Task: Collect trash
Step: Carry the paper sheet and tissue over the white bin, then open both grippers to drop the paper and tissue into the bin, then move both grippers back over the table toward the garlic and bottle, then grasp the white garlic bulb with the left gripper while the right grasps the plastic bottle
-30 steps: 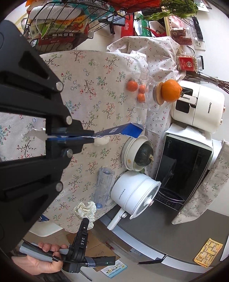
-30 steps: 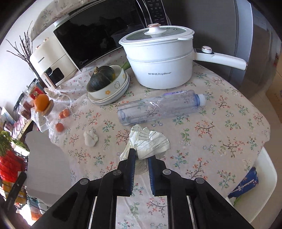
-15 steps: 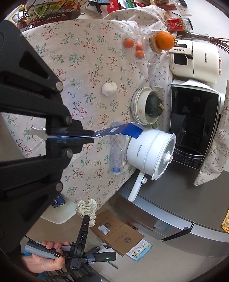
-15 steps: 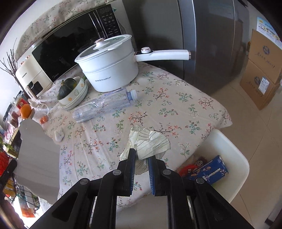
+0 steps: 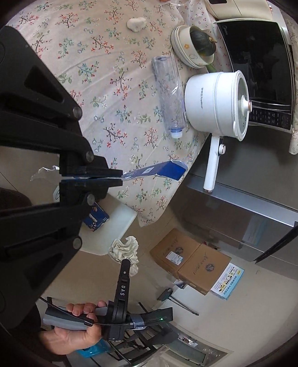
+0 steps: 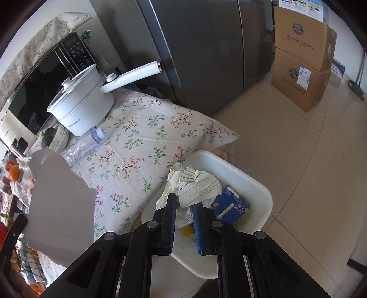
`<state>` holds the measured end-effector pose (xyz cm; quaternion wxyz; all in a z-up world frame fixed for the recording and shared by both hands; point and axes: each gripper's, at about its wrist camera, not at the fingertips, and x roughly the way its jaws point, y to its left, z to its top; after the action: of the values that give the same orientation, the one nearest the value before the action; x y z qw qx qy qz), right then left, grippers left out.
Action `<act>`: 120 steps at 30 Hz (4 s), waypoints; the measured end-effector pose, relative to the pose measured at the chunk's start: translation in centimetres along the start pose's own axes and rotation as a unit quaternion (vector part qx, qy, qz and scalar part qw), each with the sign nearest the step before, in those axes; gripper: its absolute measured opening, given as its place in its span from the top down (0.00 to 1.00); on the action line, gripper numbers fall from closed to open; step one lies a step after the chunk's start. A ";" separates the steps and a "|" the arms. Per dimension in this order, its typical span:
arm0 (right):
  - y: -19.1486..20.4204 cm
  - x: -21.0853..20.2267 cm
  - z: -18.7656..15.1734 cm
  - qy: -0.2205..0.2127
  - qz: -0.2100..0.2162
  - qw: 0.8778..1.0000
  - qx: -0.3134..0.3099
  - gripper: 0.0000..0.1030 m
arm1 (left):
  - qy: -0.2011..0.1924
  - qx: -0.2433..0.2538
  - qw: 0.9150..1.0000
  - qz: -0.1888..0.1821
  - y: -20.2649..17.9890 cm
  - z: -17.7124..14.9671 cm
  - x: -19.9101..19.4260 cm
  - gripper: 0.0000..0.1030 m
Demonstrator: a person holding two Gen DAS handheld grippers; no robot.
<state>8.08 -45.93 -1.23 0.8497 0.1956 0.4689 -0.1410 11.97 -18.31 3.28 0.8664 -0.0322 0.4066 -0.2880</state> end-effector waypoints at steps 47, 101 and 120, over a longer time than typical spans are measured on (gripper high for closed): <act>-3.2 1.5 -0.2 0.021 -0.033 0.999 -0.002 0.47 | 0.089 0.095 0.988 0.082 -2.5 -1.8 7.1 0.12; 22.6 10.3 0.6 0.019 0.005 0.998 -0.065 0.27 | 0.002 -0.161 0.959 0.233 30.0 1.0 2.7 0.76; 31.8 19.4 6.9 0.028 0.077 0.977 0.195 0.27 | -0.008 -0.123 0.960 0.250 29.8 -0.7 -6.3 0.76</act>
<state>36.71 -22.12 -8.07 0.7904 0.3966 0.4394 -0.1579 22.39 9.93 -1.46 0.9036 -0.0383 0.4267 -0.0095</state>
